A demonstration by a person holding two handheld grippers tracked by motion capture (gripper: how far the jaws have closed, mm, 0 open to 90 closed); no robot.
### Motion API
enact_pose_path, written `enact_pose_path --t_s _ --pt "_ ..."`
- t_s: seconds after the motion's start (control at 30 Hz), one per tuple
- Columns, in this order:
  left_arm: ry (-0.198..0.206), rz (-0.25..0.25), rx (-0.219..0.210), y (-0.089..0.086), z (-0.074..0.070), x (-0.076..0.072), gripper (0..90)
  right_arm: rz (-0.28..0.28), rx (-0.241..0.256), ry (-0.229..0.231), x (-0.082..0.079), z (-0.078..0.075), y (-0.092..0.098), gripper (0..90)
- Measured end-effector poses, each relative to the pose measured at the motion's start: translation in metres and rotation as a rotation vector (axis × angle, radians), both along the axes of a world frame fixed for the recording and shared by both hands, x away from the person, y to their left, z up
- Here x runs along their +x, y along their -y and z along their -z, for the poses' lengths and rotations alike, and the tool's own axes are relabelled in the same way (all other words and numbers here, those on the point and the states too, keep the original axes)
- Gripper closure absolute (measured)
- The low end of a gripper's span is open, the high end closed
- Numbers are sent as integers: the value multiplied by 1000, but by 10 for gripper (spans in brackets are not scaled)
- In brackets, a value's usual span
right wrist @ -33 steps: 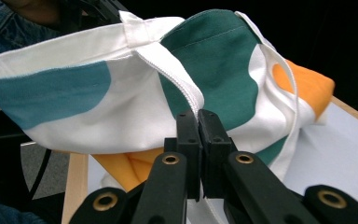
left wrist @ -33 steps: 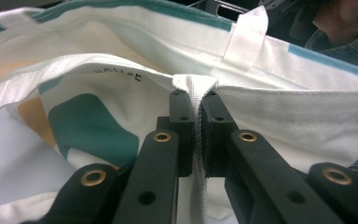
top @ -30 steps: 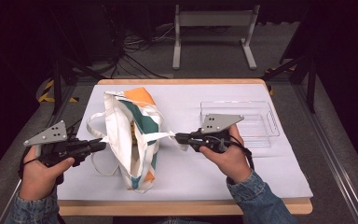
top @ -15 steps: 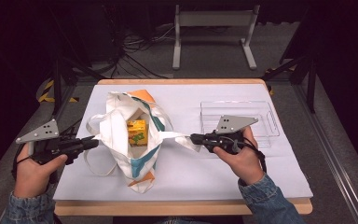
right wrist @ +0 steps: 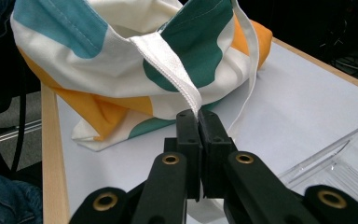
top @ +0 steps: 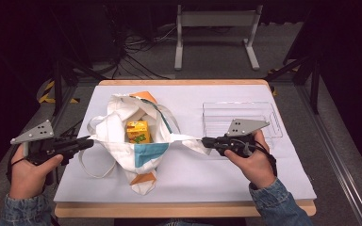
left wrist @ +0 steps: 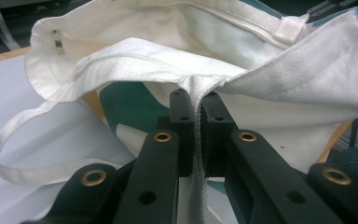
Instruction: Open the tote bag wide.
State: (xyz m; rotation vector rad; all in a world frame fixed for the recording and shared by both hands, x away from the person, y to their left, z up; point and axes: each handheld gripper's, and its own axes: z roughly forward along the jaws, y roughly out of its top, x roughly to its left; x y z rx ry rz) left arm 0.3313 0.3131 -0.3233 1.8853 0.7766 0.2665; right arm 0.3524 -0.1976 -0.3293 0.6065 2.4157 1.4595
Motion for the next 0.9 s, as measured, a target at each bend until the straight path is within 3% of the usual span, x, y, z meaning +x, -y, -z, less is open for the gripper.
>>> enact_pose_path --t_s 0.23,0.53,0.9 --pt "-3 1 19 -3 2 2 853 -2 -15 -14 -2 3 4 879" --pt "-51 2 34 -4 10 6 853 2 -73 -39 -2 16 4 879" --pt "-104 -3 99 -5 23 15 854 -5 -127 -87 1 35 1 878"
